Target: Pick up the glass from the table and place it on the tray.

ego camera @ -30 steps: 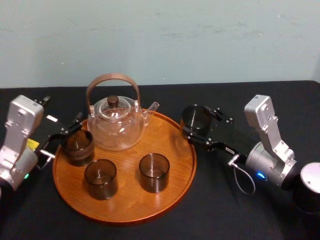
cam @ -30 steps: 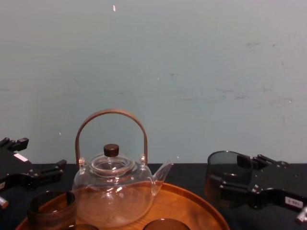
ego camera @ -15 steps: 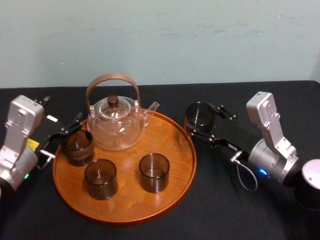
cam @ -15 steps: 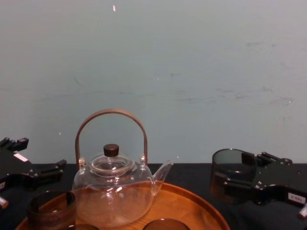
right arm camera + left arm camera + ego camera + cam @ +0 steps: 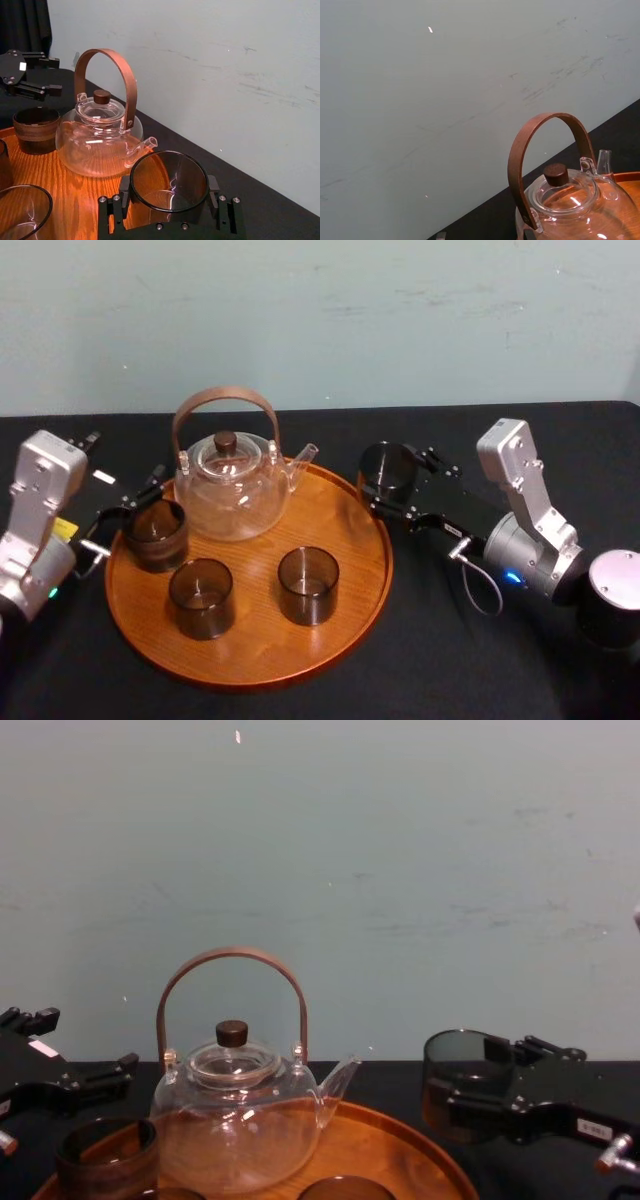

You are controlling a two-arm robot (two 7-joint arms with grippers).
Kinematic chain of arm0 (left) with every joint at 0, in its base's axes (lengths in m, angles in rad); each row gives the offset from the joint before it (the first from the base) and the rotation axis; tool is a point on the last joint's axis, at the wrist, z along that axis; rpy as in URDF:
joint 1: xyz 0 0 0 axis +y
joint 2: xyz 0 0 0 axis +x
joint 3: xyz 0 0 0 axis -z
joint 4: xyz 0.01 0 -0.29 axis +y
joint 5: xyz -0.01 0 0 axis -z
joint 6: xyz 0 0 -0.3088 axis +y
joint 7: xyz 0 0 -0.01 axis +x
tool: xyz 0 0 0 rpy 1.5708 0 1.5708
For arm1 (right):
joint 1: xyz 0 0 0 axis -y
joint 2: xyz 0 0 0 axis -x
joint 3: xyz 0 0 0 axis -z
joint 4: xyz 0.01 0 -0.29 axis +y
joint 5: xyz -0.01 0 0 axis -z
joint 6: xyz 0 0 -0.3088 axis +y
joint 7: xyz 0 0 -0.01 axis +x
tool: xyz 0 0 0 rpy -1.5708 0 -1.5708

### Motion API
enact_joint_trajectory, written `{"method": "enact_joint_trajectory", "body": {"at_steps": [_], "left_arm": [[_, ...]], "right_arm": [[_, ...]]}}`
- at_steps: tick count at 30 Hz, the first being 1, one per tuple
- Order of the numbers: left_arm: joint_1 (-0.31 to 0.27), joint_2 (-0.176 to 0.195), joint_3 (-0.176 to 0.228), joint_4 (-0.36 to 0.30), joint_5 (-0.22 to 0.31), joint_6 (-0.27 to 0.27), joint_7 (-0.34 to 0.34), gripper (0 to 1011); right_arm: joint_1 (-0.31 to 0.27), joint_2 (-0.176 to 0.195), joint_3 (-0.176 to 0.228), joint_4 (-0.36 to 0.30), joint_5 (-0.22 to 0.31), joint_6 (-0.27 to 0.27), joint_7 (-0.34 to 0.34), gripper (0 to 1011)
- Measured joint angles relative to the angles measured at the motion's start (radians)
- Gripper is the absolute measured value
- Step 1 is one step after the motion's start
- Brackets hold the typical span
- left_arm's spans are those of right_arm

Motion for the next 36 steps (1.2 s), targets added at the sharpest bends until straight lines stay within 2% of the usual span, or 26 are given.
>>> {"method": "enact_joint_trajectory", "body": {"at_steps": [17,36], "left_arm": [[0.000,0.000,0.000,0.000,0.000,0.000,0.000,1001],[0.000,0.000,0.000,0.000,0.000,0.000,0.000,1001]], "right_arm": [[0.049,-0.038,-0.040,0.080,-0.012,-0.017,0.022,912],[0.084,-0.067,-0.084,0.137,-0.044,-0.027,0.032,912]]}}
